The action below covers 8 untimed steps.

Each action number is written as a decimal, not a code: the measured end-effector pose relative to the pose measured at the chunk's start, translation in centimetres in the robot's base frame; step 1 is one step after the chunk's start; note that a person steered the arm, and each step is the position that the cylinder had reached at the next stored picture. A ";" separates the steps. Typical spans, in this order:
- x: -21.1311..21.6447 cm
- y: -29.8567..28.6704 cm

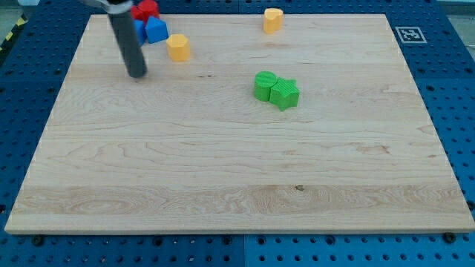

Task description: Push the yellow hexagon towards the yellow heart

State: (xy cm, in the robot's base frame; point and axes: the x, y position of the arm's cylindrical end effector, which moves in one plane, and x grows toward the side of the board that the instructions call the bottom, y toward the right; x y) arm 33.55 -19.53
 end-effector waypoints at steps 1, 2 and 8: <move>-1.8 -0.4; -2.6 1.0; -4.5 13.0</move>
State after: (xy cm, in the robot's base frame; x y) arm 29.05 -6.52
